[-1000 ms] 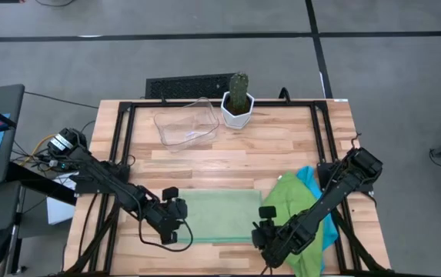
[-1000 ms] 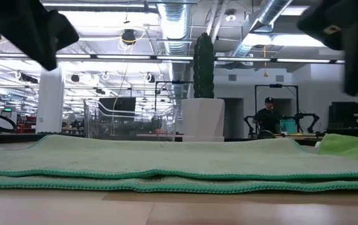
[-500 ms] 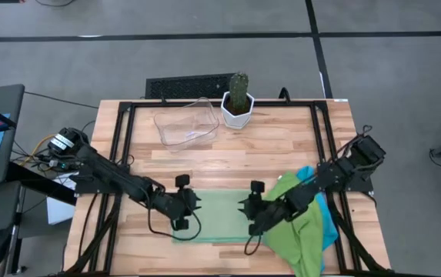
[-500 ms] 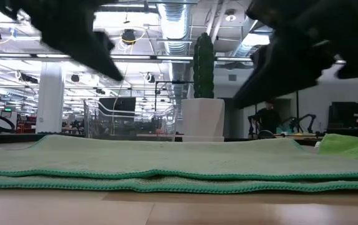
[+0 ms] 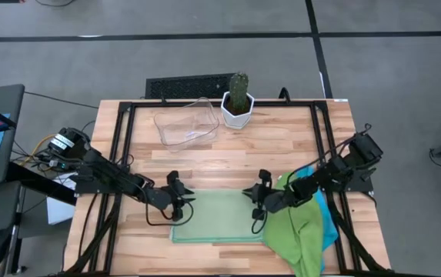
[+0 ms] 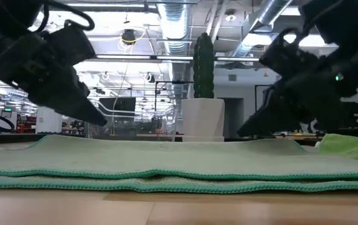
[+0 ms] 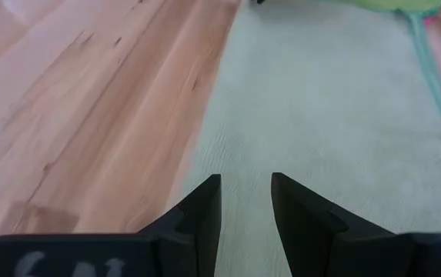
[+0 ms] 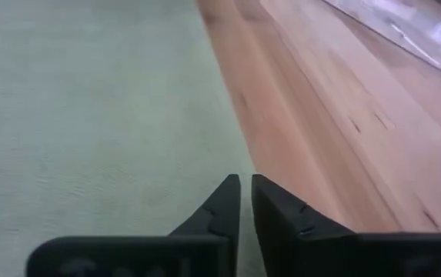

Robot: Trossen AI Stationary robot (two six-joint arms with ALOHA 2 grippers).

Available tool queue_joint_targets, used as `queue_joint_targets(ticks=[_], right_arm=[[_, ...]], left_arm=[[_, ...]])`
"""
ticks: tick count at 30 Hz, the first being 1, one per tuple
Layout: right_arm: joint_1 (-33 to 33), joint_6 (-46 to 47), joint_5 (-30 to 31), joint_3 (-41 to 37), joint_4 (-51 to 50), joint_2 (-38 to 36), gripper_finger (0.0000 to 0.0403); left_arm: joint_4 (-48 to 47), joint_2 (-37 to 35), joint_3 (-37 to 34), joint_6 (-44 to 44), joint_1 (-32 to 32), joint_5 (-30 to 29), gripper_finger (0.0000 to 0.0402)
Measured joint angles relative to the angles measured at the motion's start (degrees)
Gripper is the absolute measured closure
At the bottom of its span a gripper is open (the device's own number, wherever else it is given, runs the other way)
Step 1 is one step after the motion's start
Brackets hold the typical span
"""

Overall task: Fold microfiber towels
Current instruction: Fold the light green microfiber towel

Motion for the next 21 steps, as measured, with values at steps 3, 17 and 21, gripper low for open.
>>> queue_joint_targets(ticks=[3, 17, 21], right_arm=[[-0.7, 0.2, -0.1, -1.0, 0.0, 0.2, 0.0372], [-1.2, 2.2, 0.2, -0.8, 6.9, 8.4, 0.0378], [-1.1, 1.9, -0.3, -0.9, 6.2, 7.6, 0.0392]], left_arm=[[0.0, 0.0, -1.1, -0.8, 0.0, -0.2, 0.0295], [-0.4, 0.0, -4.4, -4.0, 0.0, -0.4, 0.0396], [-0.7, 0.0, -5.6, -6.1, 0.0, -0.4, 0.0399]])
